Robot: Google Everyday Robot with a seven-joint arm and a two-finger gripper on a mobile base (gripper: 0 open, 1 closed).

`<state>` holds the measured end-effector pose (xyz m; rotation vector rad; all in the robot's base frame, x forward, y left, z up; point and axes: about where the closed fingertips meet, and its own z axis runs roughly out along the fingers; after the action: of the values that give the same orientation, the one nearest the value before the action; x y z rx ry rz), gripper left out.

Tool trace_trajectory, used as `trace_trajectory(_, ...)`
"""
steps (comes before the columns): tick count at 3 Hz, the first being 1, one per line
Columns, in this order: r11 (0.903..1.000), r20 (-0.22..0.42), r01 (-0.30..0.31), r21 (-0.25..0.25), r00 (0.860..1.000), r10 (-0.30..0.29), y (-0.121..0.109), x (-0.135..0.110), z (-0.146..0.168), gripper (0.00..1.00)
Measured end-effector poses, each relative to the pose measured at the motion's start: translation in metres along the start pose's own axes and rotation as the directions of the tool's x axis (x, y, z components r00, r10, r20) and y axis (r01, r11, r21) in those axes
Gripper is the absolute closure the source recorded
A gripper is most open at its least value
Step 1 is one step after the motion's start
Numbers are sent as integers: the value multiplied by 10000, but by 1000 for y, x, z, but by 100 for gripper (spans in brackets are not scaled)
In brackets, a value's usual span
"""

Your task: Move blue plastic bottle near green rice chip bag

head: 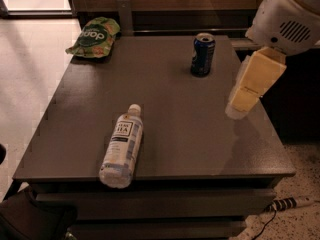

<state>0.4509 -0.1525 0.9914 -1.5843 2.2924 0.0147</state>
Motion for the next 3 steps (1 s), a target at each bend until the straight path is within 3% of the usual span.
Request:
trace_trajectory(1, 9941, 170, -888, -616, 9958, 900, 15, -47, 20, 0)
trace_trajectory(2, 9748, 50, -2004, -981, 9794, 2019, 29, -78, 35, 0)
trace_trajectory(3, 9582, -1261, -2742, -821, 9565, 2629, 52, -84, 45, 0)
